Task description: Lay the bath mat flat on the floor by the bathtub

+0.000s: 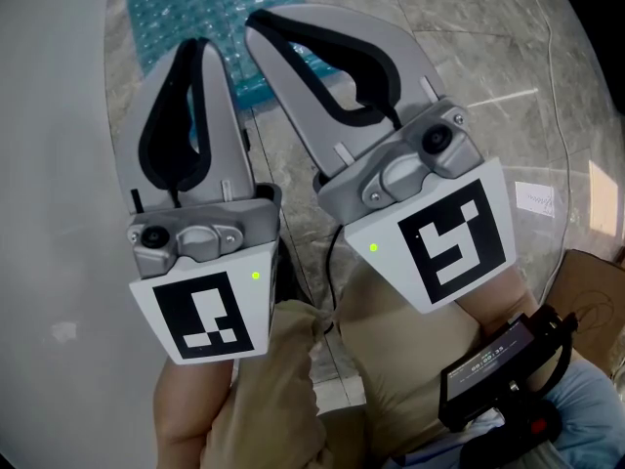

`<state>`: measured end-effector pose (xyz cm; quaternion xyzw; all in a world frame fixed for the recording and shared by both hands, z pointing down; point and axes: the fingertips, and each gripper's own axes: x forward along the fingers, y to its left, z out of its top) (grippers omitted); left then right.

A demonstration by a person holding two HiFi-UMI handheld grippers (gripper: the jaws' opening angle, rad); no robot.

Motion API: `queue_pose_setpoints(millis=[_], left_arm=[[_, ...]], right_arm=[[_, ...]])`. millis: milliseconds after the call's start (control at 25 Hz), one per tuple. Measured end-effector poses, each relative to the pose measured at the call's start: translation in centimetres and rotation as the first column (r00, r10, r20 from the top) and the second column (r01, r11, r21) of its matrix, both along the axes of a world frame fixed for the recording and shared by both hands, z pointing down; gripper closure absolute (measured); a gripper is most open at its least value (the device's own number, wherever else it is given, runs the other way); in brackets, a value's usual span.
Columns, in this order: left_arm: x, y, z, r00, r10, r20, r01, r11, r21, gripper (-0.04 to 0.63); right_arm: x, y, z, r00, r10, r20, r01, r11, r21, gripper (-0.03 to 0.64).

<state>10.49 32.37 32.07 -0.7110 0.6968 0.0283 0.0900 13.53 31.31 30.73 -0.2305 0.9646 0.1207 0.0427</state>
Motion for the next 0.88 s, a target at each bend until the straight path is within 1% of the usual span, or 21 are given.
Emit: queue_pose_setpoints(millis=[880], left_arm=[[0.06,-0.13,0.10,1.000,0.008,0.001,-0.008,1.000,-0.004,0.565]], right_arm=[[0.02,0.01,-0.13,1.000,0.002,-0.002,-0.002,1.000,0.008,0.609]])
